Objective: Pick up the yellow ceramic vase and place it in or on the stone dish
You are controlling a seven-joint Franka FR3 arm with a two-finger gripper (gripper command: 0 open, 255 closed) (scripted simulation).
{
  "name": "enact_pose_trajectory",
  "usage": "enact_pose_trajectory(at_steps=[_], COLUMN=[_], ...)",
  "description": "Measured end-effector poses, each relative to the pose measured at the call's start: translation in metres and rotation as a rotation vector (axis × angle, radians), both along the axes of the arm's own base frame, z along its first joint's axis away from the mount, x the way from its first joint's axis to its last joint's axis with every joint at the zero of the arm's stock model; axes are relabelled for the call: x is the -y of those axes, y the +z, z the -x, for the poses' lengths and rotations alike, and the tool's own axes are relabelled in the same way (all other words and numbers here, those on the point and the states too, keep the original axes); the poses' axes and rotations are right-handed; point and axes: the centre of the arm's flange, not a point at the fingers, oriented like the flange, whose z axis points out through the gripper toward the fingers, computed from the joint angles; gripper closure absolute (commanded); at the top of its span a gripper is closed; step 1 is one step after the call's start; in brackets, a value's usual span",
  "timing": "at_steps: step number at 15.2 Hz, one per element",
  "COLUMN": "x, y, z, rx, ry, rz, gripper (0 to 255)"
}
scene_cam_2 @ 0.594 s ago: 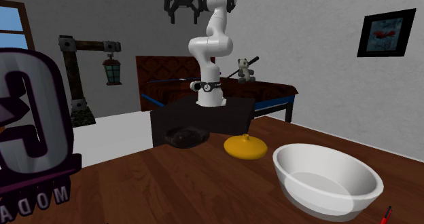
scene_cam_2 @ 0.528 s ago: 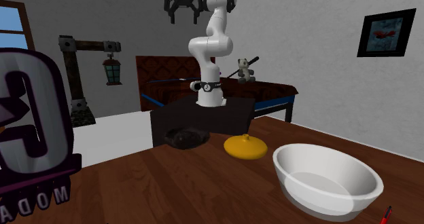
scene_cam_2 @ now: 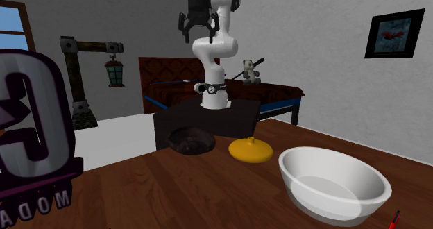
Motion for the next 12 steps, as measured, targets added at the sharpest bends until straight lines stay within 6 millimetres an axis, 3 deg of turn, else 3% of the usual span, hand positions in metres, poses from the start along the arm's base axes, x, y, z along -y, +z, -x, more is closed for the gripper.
enact_pose_trajectory(at_steps=[12], x=[-0.090], y=[-0.125], z=[-0.027], rx=[0.034], ry=[0.016], rz=[-0.018], gripper=[0])
